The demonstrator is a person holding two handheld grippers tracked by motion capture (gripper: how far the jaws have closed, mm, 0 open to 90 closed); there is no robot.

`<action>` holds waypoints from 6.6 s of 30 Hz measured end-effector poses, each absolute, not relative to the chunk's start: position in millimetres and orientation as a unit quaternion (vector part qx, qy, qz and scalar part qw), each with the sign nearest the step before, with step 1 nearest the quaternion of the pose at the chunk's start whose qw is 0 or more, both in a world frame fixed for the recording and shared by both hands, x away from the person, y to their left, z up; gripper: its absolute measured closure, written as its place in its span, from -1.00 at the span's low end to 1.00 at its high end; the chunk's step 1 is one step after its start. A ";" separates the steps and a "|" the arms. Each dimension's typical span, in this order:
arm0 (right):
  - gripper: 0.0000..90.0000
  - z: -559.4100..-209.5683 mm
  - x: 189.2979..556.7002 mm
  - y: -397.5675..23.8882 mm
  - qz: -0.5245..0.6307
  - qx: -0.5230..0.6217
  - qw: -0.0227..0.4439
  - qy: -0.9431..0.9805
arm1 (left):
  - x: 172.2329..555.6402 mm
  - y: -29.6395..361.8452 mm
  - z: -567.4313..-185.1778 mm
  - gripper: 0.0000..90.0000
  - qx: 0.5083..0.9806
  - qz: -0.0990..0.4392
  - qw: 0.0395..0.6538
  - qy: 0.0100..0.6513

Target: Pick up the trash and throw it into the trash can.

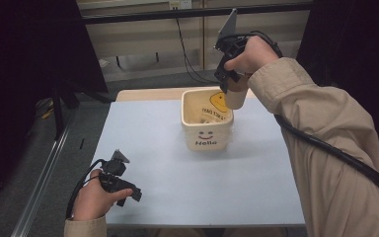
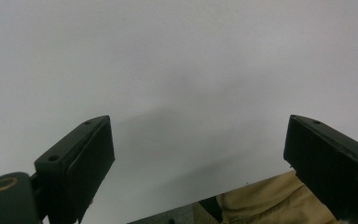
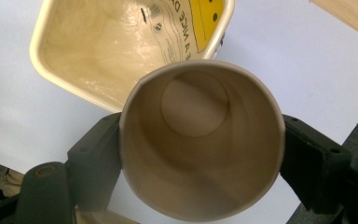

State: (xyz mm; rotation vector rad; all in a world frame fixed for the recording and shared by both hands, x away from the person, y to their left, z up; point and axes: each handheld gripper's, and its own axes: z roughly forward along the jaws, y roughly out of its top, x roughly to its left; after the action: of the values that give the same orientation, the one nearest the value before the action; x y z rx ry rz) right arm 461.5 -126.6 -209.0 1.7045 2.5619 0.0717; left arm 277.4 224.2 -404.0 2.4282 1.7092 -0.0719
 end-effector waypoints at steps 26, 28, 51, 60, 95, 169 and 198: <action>-0.54 -222.2 471.6 -94.2 0.035 0.529 0.019 0.848 | 278.1 225.4 -403.1 -0.82 0.815 -0.021 0.086 0.572; -0.54 -224.6 471.8 -91.5 0.034 0.527 0.020 0.849 | 277.8 225.2 -402.7 -0.82 0.814 -0.023 0.087 0.575; -0.58 -250.1 476.5 -85.6 0.031 0.521 0.007 0.853 | 278.4 224.5 -403.6 -0.82 0.818 -0.021 0.087 0.569; -0.68 -243.7 476.1 -87.9 0.046 0.523 0.007 0.851 | 278.7 224.2 -402.5 -0.82 0.819 -0.021 0.083 0.567; -0.75 -165.6 448.0 -135.4 0.048 0.534 0.052 0.843 | 278.2 219.1 -401.7 -0.82 0.820 -0.020 0.087 0.565; -0.82 -335.9 313.3 -242.5 0.000 0.527 0.053 0.848 | 275.4 219.1 -396.4 -0.85 0.818 -0.015 0.088 0.568; -0.84 -407.8 277.7 -279.9 -0.006 0.607 0.031 0.794 | 275.6 219.1 -396.0 -0.85 0.817 -0.015 0.089 0.570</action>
State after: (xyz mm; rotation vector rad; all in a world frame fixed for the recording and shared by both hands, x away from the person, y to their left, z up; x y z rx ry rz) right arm 277.7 -279.9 -407.8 1.8701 2.4468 -0.0187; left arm 275.6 219.1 -396.0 2.4291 1.6963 -0.0445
